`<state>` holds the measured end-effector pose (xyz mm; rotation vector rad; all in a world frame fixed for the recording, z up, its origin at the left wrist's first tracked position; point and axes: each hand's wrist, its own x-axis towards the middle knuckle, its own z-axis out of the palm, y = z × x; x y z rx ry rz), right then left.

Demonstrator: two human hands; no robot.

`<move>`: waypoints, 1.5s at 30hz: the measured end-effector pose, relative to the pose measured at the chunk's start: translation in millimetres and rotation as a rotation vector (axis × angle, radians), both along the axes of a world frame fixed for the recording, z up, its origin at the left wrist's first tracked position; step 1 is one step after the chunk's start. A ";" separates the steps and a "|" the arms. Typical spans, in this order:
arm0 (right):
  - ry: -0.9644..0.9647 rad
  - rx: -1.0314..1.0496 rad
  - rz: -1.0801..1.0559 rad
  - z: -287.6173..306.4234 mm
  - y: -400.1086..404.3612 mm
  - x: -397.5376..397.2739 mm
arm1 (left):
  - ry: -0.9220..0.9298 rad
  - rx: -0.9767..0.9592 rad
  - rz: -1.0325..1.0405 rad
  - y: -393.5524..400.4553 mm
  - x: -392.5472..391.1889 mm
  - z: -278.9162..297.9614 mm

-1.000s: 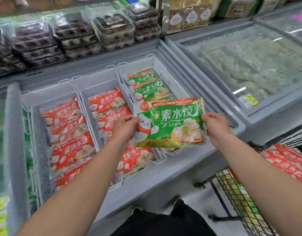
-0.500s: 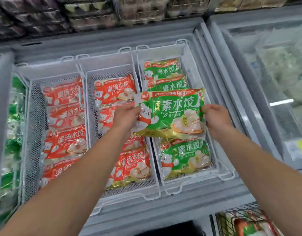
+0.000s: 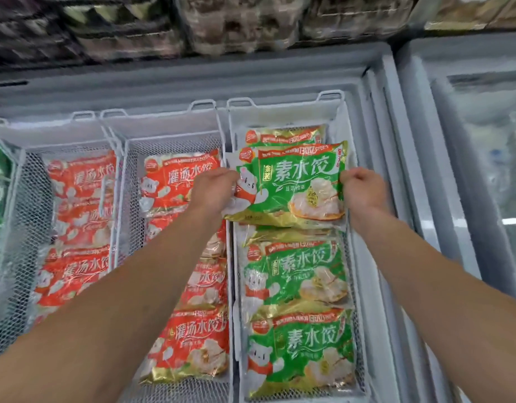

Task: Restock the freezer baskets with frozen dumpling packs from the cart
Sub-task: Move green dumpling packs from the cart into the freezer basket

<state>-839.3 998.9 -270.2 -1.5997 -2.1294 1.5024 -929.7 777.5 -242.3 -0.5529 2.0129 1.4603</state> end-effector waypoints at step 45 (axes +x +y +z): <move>-0.037 0.244 0.285 126.2 -254.9 263.0 | 0.502 -0.130 -0.858 -216.4 217.9 101.0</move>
